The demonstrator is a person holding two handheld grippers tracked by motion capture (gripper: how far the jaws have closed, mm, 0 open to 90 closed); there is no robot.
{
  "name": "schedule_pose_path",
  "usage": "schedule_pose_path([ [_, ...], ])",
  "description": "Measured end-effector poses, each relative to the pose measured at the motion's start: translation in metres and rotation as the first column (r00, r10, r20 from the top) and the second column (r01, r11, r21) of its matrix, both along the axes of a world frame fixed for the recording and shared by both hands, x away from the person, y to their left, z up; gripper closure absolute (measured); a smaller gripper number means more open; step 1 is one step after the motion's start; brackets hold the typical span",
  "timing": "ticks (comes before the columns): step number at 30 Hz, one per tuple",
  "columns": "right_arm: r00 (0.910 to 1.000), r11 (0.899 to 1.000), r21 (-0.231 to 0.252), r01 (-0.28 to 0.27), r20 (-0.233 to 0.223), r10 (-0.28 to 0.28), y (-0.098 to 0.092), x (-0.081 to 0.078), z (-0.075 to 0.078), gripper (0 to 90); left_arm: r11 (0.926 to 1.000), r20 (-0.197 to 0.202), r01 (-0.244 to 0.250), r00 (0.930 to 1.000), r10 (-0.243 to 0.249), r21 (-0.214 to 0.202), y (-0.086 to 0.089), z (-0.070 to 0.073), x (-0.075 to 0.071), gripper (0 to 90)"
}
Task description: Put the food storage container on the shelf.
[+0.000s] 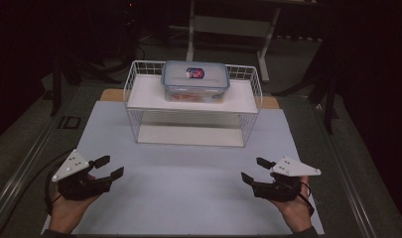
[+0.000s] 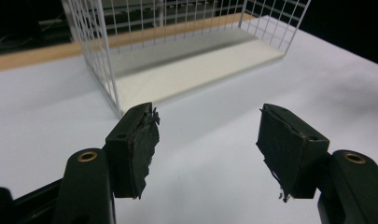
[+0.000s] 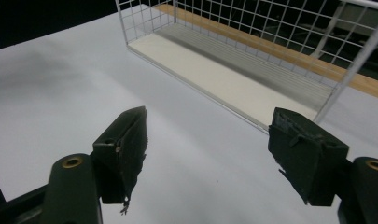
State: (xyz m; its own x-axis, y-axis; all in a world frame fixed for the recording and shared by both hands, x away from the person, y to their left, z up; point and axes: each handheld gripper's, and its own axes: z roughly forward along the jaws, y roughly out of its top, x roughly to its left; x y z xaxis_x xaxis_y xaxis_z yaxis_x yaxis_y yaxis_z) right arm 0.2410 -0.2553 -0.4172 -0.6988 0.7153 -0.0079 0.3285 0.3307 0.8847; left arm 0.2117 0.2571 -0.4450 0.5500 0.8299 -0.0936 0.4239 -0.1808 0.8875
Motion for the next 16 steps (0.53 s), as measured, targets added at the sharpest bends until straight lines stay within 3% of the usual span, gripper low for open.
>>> schedule_pose_path([
  [6,0.9979,0.998,0.036,0.05,0.039,-0.052,-0.012,-0.01,-0.017,27.6,0.9999,-0.007,-0.012,0.9999,0.012,0.005,0.004,-0.013,-0.004,36.6],
  [11,0.9964,0.996,0.058,0.062,0.054,-0.065,-0.016,-0.015,-0.021,25.2,0.999,0.001,-0.044,0.999,0.044,0.004,0.007,-0.02,-0.005,35.2],
  [13,0.995,0.997,0.032,0.072,0.068,-0.074,-0.015,-0.017,-0.024,20.5,0.9978,-0.001,-0.066,0.9978,0.066,0.007,0.009,-0.023,-0.005,34.9],
  [16,0.9957,0.997,0.026,0.066,0.063,-0.068,-0.014,-0.016,-0.027,20.5,0.9972,0.006,-0.073,0.9973,0.073,0.015,0.008,-0.023,-0.005,34.4],
])
